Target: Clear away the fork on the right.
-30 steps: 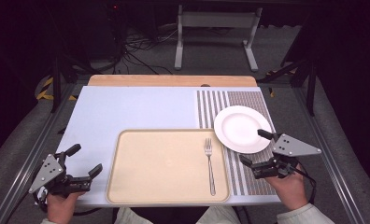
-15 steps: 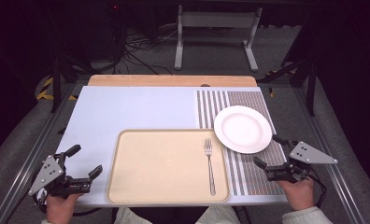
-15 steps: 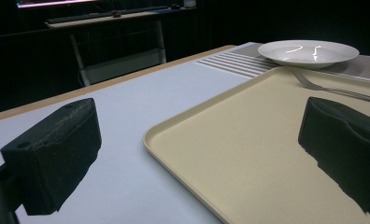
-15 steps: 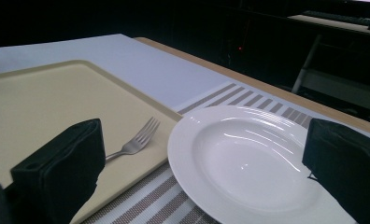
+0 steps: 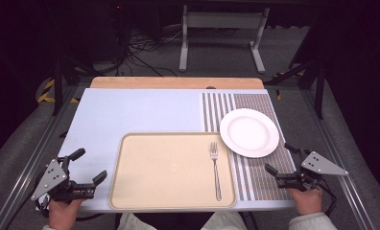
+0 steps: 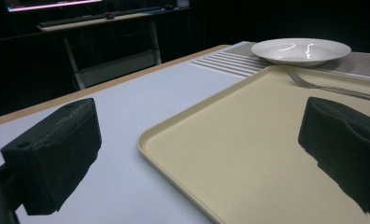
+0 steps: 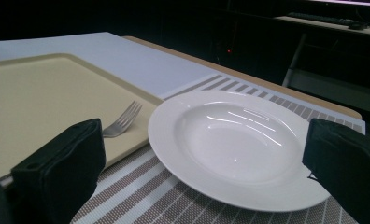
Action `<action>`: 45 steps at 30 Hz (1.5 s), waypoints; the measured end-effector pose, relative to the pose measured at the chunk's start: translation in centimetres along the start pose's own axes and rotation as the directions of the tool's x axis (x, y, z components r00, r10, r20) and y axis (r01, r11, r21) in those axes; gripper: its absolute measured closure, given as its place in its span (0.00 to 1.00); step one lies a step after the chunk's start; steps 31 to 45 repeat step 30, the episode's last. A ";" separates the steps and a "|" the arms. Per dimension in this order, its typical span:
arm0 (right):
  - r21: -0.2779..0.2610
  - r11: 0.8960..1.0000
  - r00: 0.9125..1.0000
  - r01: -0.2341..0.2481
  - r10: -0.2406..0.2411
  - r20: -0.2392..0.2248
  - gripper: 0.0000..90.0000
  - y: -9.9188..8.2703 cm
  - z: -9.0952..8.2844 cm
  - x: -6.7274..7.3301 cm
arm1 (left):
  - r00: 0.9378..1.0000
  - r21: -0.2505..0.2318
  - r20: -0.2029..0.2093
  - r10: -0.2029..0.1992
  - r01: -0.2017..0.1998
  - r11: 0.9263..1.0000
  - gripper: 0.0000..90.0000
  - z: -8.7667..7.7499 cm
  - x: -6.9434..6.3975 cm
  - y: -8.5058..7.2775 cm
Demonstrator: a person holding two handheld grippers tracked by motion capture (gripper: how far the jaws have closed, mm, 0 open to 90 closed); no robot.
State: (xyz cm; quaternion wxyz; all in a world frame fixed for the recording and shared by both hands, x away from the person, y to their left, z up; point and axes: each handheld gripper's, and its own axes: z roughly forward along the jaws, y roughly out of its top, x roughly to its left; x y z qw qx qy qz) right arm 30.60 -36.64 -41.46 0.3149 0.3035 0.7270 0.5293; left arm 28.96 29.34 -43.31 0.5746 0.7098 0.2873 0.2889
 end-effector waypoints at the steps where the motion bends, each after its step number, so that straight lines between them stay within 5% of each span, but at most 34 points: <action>1: 0.003 1.000 1.000 -0.003 0.003 0.005 0.00 -0.3 0.0 0.0 | 1.000 -0.001 0.000 -0.001 0.001 1.000 0.00 0.0 0.0 0.0; 12: 0.065 0.996 0.998 -0.063 0.063 0.002 0.00 -2.8 1.1 -0.8 | 1.000 -0.012 0.006 -0.025 0.025 1.000 0.00 -0.1 0.4 -0.1; 45: 0.066 0.996 0.998 -0.057 0.057 0.003 0.00 -2.5 1.1 -0.5 | 0.998 -0.038 0.025 -0.050 0.051 0.998 0.00 -0.1 0.6 -0.1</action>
